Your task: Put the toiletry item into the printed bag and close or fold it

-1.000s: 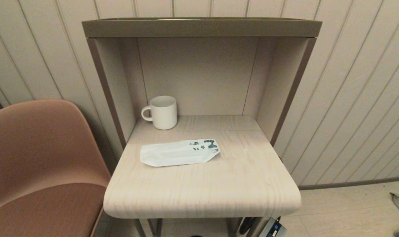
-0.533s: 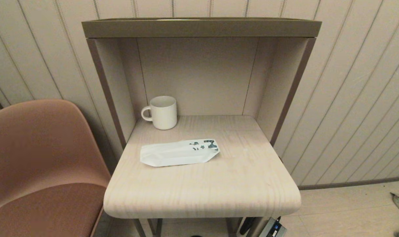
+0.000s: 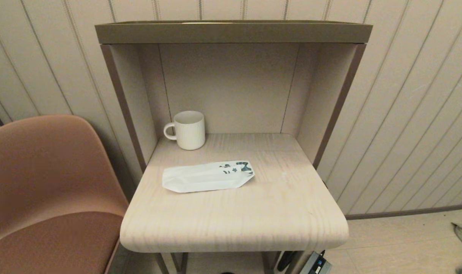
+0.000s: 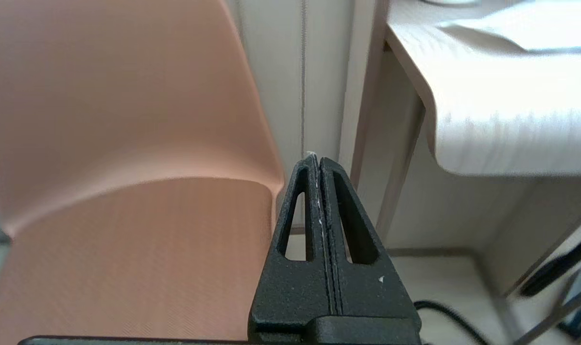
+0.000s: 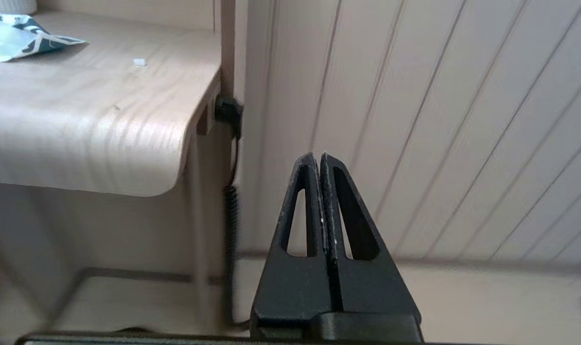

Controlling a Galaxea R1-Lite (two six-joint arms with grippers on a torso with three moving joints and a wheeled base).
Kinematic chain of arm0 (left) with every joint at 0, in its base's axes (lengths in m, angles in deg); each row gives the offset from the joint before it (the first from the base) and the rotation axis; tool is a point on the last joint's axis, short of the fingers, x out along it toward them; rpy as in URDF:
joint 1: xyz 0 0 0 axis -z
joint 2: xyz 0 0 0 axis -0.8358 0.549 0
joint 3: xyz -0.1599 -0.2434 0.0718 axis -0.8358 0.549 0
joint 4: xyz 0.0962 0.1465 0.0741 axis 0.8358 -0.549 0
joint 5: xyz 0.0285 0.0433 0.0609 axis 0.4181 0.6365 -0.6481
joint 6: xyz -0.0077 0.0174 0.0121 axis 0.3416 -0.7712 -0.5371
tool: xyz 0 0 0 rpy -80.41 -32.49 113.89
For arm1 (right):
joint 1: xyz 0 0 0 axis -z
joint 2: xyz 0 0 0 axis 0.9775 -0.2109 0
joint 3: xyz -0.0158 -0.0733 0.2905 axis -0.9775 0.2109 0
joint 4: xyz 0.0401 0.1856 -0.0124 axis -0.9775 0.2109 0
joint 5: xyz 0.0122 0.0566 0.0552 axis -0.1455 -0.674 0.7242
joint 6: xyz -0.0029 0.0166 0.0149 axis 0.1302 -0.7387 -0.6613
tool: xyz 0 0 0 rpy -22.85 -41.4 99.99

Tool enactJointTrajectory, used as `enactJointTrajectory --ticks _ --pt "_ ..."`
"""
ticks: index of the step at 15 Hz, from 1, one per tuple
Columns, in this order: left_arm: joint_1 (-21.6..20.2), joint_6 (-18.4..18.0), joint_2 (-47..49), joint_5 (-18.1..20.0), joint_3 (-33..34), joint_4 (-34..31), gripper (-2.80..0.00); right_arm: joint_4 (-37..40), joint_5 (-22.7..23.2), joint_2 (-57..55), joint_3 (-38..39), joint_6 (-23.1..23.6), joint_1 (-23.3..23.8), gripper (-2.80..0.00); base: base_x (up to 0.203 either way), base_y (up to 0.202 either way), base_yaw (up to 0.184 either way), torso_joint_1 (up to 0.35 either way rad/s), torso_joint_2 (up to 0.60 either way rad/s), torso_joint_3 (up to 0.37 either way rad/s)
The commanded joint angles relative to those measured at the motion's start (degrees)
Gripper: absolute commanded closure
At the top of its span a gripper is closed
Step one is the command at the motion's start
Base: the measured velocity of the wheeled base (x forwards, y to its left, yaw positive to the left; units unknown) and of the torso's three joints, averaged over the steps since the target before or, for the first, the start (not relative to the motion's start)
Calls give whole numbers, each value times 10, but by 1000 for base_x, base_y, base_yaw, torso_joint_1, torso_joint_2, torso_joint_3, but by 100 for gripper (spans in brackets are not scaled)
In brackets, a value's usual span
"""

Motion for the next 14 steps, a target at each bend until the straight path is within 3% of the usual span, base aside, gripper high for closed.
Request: enactJointTrajectory --ticks 1,14 --pt "0 6 0 -1 0 -1 0 13 -5 -2 0 -24 1 0 0 0 0 0 0 0" --pt "0 11 0 -3 0 8 0 13 -5 -2 0 -28 2 0 0 0 0 0 0 0"
